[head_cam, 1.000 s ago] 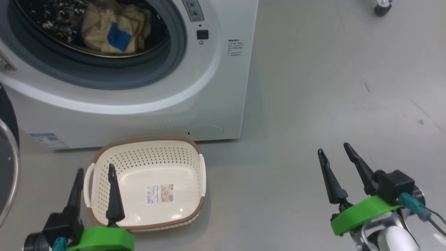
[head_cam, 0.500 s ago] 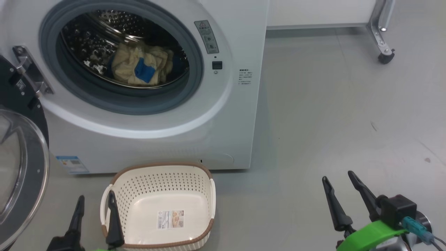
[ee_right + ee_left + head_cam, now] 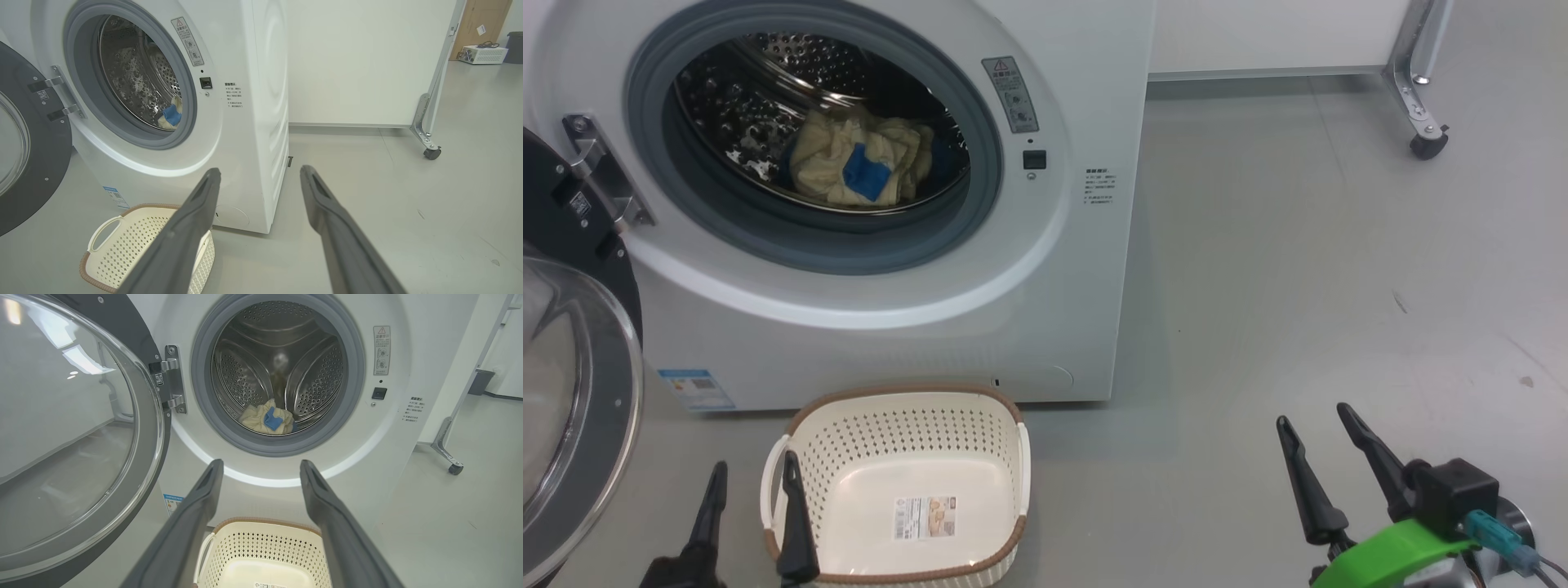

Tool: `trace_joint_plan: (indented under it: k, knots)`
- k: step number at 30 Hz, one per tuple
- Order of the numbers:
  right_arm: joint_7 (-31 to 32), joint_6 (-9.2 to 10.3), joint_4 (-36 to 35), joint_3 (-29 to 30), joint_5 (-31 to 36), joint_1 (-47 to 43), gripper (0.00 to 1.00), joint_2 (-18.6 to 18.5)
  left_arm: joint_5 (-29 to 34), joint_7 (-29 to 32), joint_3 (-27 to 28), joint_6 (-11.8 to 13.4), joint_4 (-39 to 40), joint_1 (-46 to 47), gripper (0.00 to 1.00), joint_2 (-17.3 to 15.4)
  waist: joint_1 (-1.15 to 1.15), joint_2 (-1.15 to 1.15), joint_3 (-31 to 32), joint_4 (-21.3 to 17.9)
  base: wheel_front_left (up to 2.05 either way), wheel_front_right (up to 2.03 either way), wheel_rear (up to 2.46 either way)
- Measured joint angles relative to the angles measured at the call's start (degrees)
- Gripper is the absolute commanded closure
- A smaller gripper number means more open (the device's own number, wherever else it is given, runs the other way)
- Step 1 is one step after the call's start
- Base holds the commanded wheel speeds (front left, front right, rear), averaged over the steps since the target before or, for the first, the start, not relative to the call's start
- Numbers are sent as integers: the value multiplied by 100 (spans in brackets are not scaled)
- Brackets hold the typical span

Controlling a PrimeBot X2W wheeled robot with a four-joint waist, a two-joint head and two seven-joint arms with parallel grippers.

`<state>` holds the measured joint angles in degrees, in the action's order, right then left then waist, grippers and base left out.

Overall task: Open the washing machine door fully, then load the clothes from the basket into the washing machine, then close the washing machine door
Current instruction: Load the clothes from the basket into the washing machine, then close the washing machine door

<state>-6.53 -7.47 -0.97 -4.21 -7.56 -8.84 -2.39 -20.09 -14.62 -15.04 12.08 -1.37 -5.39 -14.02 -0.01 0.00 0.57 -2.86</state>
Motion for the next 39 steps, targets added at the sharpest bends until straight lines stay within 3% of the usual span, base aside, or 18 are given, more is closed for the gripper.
trace_joint_plan:
  k: [20,39]
  knots:
    - [0,0,3,-1,-11,-18,0,0,110,0,-16,-47,-53,20,0,35,0,0,-41,-10,-6,6,0]
    - [-2,0,36,27,-51,-20,0,4,110,0,-42,-54,-51,73,0,35,0,0,-74,53,-128,128,0]
